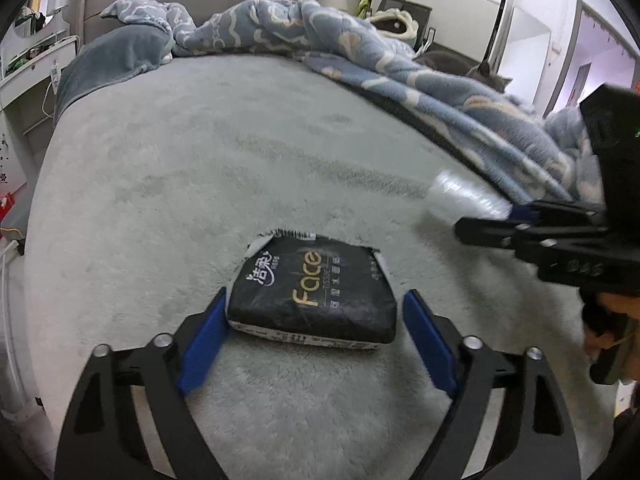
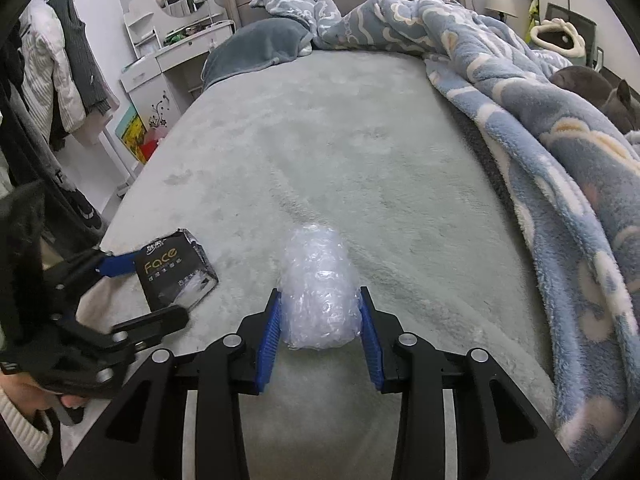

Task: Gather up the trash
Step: 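Close the left gripper on the black Face tissue pack while the right gripper grasps the bubble wrap, then carry the tissue pack and bubble wrap in both grippers over the wastebasket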

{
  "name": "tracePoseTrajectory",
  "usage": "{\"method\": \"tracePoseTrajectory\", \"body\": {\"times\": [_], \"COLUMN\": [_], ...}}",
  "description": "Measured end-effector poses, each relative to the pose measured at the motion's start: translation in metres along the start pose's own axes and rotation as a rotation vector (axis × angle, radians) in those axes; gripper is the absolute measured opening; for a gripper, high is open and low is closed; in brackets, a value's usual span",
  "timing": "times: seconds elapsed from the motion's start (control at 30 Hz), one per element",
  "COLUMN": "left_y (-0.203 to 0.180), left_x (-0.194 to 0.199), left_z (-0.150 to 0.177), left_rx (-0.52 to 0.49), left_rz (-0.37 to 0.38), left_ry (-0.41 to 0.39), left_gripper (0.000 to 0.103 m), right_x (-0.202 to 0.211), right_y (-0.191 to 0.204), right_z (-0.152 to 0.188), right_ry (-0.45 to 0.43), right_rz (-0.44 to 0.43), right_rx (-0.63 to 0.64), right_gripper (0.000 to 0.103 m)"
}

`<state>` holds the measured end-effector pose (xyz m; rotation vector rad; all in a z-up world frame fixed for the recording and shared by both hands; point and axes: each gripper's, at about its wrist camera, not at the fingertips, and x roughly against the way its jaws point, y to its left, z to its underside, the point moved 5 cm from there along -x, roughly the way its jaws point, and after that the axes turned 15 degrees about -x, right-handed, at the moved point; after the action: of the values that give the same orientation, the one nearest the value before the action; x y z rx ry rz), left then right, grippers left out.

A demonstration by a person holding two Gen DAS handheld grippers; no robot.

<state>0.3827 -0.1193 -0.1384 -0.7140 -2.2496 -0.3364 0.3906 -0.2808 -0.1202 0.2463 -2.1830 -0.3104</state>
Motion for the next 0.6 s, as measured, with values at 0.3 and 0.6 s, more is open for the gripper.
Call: {"method": "tracePoseTrajectory", "body": {"times": [0.3,0.6], "left_y": [-0.007,-0.016], "left_x": [0.006,0.033], "left_z": [-0.002,0.001], "left_rx": [-0.022,-0.003], "left_rz": [-0.035,-0.042], "left_ry": [-0.006,-0.031], "left_gripper": [0.075,0.075], "right_x": [0.014,0.044], "right_y": [0.009,0.012], "right_z": [-0.001,-0.006], "right_ry": [-0.008,-0.058], "right_rz": [-0.036,-0.018], "right_rx": [-0.025,-0.069], "right_gripper": [0.037,0.037]}}
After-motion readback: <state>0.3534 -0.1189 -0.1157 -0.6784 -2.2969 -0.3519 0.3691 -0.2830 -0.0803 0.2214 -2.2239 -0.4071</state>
